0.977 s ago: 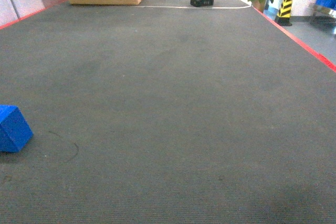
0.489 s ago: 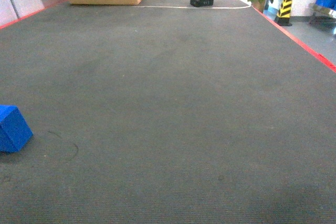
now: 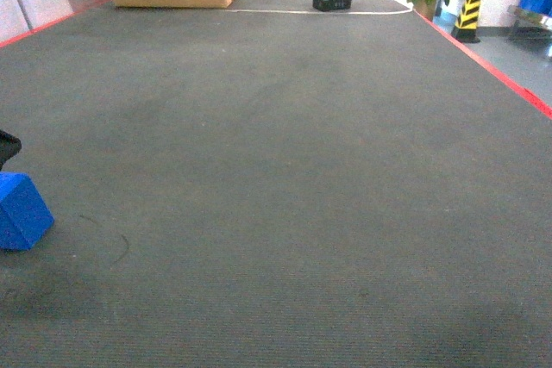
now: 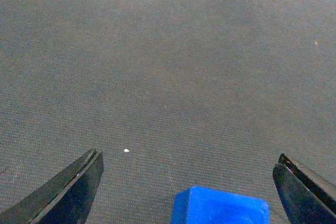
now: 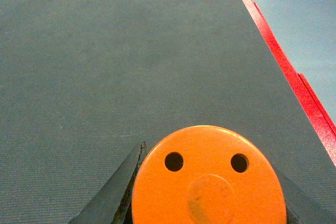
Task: Sort blue parts and orange caps into right shelf containers
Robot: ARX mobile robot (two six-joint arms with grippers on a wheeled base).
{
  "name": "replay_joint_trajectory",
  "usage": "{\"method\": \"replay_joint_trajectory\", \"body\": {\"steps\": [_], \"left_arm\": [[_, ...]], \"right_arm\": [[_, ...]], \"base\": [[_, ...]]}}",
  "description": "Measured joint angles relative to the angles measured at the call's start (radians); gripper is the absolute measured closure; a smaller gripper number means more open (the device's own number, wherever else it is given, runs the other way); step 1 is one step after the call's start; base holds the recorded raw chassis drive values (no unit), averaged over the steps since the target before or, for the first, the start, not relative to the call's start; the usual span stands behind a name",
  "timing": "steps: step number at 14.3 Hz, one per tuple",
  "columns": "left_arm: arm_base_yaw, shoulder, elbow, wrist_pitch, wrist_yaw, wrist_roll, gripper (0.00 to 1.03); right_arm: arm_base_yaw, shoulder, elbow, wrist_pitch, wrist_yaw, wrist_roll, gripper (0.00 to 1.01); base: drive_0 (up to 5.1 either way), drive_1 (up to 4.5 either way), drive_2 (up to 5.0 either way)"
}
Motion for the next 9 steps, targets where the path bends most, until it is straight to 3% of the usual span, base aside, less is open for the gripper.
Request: {"method": "replay_joint_trajectory", "body": {"steps": [4, 9], "left_arm": [[0.007, 0.113, 0.101, -0.032, 0.042, 0.027, 0.05], [-0.006, 0.194, 0.137, -0.016, -0.001, 0.084, 0.05]], "right_arm": [[0.0, 0.0, 0.0, 0.0, 0.0, 0.0, 0.57], [0.0, 0.0, 0.0, 0.0, 0.0, 0.0, 0.57]], "base": [[0.0, 0.0, 0.0], [0.0, 0.0, 0.0]]}}
